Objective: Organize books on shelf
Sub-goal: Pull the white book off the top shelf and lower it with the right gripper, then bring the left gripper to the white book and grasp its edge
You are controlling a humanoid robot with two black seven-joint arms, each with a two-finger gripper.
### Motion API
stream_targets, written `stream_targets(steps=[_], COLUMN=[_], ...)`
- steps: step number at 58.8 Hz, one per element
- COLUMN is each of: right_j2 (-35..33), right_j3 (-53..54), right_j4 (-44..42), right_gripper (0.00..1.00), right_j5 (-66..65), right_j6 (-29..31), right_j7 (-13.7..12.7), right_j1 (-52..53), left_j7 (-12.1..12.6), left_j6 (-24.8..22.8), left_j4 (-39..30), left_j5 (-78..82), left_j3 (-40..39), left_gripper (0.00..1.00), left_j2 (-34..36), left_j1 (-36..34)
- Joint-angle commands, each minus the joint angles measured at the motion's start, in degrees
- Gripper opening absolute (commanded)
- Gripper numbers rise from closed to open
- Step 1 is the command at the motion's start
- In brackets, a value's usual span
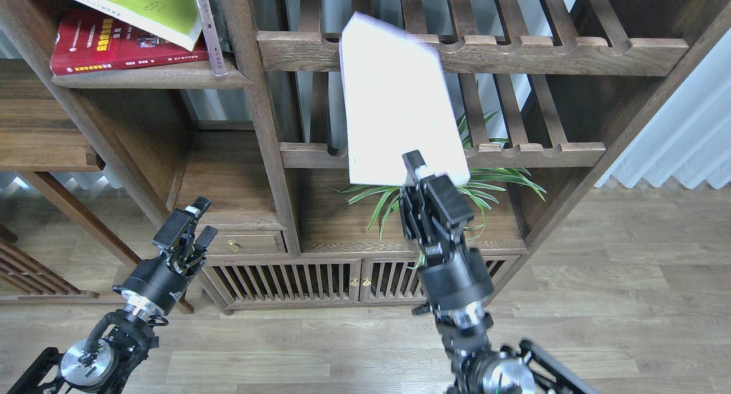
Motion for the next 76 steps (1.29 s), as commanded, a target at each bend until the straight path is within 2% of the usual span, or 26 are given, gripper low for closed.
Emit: stream_targets(steps=[1, 14, 35, 50, 76], right_j2=[-1.52, -3.98, -5.04, -5.04, -4.69], right_j3=[-0.17, -0.79, -0.08, -0.17, -0.61], right_j4=[-0.08, -1.92, -7.46, -7.73, -7.9], right_gripper=[0.05, 0.05, 0.05, 0.05, 0.05], right_j5=[-2.19, -2.54, -2.8, -2.8, -2.89], right_j6=[0.06, 0.06, 0.06, 0.06, 0.06], right_j7=[-0.67, -1.02, -4.53, -4.71, -4.8], right_j1=[-1.69, -0.72, 2.88, 2.88, 2.88], left_j7=[-0.21, -0.21, -0.21, -0.21, -0.13], left_j6=[0.0, 0.0, 0.0, 0.0, 0.0], left_j4=[-0.38, -1.26, -6.0, -7.76, -7.94], left_j5=[-0.76, -8.13, -14.91, -15.44, -15.26], left_j3=[1.01, 5.58, 9.45, 11.73, 14.72], left_gripper=[1.0, 1.0, 1.0, 1.0, 1.0], left_j2=[-0.35, -0.09, 0.08, -0.09, 0.35], left_j1=[-0.06, -2.96, -7.0, -10.08, -10.96])
